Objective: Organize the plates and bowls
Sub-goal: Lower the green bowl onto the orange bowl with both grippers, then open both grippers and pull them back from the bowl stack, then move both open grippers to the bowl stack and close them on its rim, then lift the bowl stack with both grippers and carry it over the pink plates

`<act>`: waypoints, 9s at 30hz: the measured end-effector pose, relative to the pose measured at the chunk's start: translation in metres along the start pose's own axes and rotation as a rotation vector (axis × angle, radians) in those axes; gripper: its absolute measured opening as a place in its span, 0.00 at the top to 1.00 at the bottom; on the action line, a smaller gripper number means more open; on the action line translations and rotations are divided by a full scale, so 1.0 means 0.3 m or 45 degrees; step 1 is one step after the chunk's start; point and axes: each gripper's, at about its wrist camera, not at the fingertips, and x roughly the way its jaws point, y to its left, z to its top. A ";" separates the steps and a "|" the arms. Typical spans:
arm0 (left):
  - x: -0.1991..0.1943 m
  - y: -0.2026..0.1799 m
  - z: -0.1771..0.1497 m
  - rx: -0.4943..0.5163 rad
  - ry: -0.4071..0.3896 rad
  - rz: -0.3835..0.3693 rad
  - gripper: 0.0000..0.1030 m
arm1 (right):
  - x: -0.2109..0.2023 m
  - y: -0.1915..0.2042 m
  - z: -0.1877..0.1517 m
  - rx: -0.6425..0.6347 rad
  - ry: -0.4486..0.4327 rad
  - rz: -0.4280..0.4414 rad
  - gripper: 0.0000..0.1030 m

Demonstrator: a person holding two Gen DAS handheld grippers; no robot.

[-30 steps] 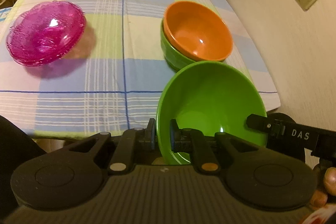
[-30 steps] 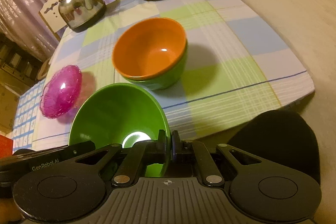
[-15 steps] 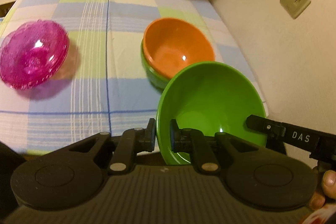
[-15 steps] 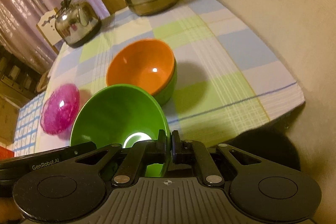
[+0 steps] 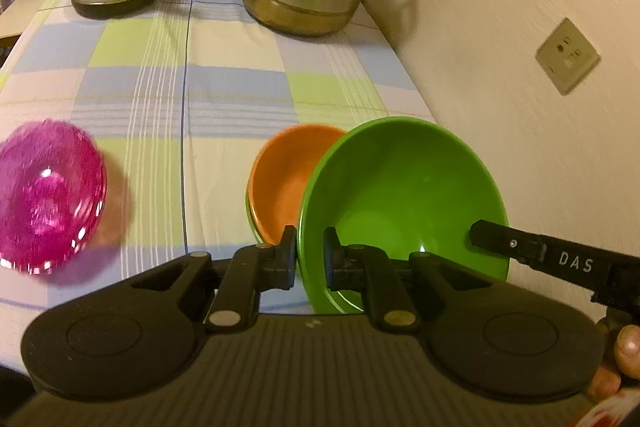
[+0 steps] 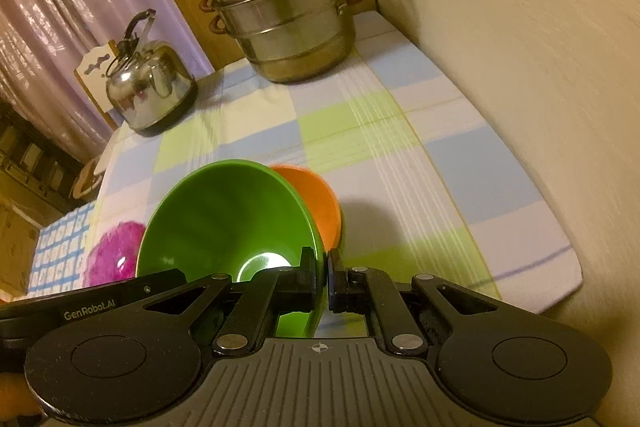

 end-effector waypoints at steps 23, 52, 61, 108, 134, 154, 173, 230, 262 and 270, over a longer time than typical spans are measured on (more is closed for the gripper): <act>0.250 0.096 0.102 -0.008 0.108 0.042 0.89 | 0.308 -0.040 0.126 -0.010 0.153 -0.013 0.95; 0.257 0.133 0.089 -0.006 0.010 0.010 0.78 | 0.339 -0.070 0.117 0.020 0.129 0.023 0.92; 0.219 0.127 0.102 0.012 -0.028 -0.003 0.78 | 0.319 -0.075 0.094 0.027 0.115 0.042 0.92; -0.123 0.170 -0.368 -0.081 -0.143 0.370 0.06 | 0.031 -0.016 -0.266 -0.158 0.076 -0.023 0.32; -0.065 0.147 -0.186 -0.085 -0.244 0.220 0.07 | 0.057 -0.019 -0.163 -0.101 0.033 0.007 0.32; 0.193 0.161 0.032 -0.116 -0.106 0.049 0.22 | 0.320 -0.046 0.019 -0.102 0.124 0.022 0.32; 0.349 0.187 0.056 -0.114 0.092 -0.027 0.72 | 0.473 -0.081 0.037 -0.058 0.262 -0.010 0.66; 0.182 0.236 0.103 -0.052 0.100 0.062 0.81 | 0.403 0.075 0.047 -0.047 0.297 0.023 0.79; -0.129 0.928 0.131 -0.329 -0.010 0.348 0.82 | 0.721 0.848 -0.015 -0.310 0.463 0.282 0.79; -0.081 0.977 0.123 -0.349 0.018 0.340 0.82 | 0.795 0.853 -0.031 -0.313 0.507 0.256 0.79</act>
